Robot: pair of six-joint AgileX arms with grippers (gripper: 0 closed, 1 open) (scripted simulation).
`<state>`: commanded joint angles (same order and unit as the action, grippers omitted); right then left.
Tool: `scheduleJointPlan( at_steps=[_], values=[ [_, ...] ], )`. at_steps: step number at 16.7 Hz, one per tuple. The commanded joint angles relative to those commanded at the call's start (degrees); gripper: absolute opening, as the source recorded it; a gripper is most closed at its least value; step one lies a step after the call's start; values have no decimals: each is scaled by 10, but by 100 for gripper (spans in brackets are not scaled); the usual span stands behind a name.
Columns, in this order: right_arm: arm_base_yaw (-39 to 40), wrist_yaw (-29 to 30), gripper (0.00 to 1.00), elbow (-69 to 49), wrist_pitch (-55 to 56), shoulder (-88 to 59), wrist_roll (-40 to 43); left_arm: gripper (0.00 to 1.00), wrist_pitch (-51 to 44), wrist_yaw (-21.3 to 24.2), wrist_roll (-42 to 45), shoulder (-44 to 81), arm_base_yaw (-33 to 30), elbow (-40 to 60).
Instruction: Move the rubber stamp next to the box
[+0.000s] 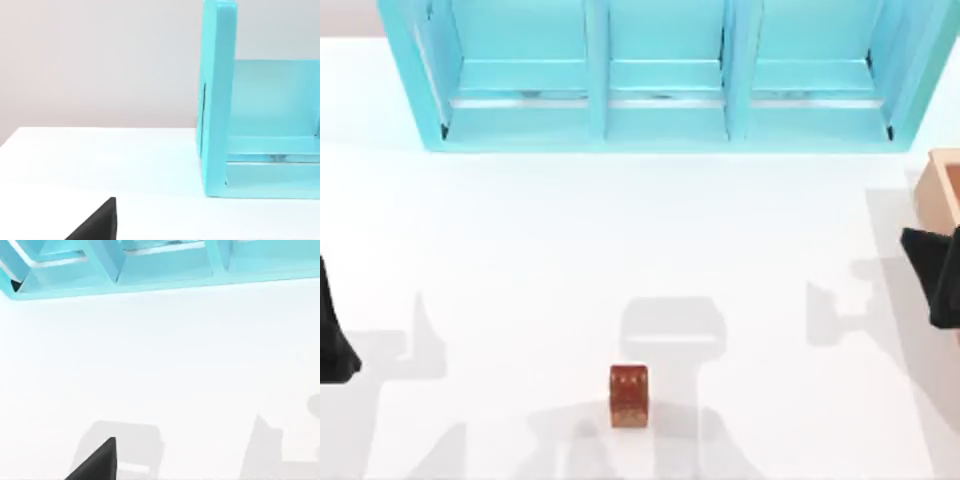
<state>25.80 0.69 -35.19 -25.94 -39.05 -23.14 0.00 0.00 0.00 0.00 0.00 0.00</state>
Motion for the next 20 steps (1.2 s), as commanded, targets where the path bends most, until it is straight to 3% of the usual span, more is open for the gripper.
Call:
scheduleJointPlan(
  at_steps=[6,11,15,20],
  values=[
    [170,3,100,-316,-240,-400,-170,100,0,0,0,0,0,0],
    [256,0,100,-550,-400,-676,-272,100,0,0,0,0,0,0],
    [288,-4,100,-681,-474,-797,-319,100,0,0,0,0,0,0],
    [294,-5,100,-718,-494,-826,-331,100,0,0,0,0,0,0]
  ],
)
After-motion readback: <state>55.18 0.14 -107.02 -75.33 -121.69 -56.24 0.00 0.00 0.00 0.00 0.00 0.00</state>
